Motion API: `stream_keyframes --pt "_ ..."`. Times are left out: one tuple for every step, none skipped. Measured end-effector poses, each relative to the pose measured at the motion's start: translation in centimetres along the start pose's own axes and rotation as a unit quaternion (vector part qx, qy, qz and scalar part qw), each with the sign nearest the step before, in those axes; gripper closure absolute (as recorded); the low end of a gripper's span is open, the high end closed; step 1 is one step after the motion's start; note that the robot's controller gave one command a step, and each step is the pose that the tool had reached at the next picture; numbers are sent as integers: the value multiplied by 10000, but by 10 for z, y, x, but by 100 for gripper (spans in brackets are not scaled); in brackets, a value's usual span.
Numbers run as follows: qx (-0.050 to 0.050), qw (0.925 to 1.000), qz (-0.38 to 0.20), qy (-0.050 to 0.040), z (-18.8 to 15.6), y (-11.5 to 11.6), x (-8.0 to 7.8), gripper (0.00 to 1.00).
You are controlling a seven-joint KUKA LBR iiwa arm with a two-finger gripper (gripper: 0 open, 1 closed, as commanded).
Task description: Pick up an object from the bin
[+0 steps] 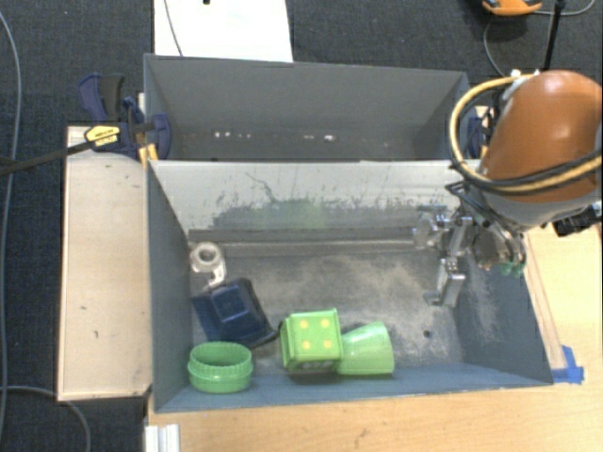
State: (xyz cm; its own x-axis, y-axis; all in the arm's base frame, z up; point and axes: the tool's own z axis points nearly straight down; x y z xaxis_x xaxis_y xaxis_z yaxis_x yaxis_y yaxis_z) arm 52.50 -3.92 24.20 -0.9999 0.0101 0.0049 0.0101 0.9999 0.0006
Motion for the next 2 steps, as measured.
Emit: stream_keyframes --pt "3 10000 -4 -42 -4 0 -1 0" --pt "8 9997 -219 -68 40 21 -1 0"
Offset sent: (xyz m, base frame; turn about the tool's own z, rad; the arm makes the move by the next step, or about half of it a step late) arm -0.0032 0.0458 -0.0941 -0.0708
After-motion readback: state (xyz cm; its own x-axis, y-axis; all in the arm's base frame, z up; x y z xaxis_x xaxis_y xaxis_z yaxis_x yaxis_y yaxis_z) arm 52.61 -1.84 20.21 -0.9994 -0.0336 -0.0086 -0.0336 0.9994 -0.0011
